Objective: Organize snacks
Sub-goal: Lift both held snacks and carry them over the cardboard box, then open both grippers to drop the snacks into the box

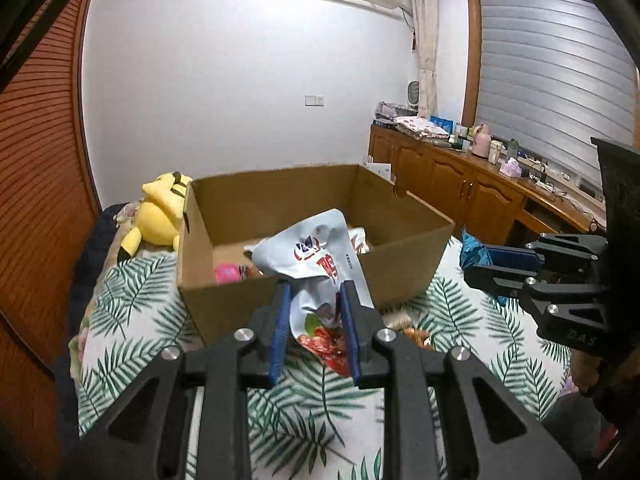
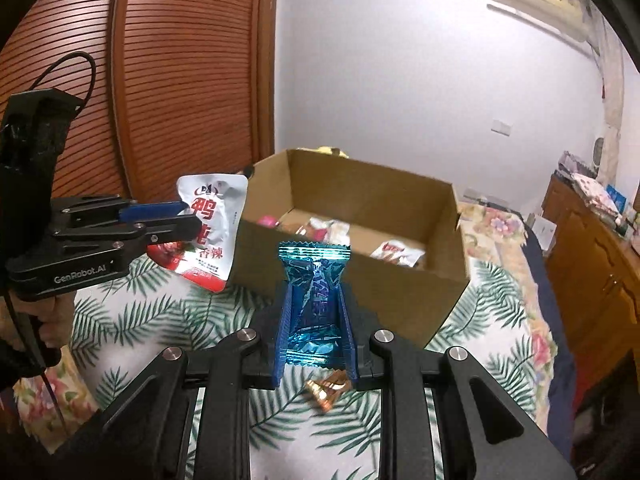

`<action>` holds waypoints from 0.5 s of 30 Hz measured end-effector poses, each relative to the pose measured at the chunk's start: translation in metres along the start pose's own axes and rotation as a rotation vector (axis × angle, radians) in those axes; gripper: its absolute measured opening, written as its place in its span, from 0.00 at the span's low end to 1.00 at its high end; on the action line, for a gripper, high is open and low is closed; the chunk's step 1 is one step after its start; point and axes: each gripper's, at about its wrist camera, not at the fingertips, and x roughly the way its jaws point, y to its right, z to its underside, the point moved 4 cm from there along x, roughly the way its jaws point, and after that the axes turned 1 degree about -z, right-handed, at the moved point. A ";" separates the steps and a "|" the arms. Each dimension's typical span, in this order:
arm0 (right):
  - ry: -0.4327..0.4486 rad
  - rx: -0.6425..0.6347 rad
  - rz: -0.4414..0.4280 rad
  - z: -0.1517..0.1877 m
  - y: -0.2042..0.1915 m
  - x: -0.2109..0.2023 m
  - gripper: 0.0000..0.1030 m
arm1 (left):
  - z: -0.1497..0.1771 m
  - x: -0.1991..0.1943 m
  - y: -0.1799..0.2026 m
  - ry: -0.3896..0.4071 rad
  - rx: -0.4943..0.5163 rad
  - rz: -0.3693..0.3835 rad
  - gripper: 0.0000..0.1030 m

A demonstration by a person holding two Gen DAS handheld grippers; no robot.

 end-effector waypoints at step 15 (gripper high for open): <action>0.014 0.061 0.024 -0.036 0.052 0.037 0.20 | -0.048 0.057 -0.016 0.016 0.001 -0.005 0.21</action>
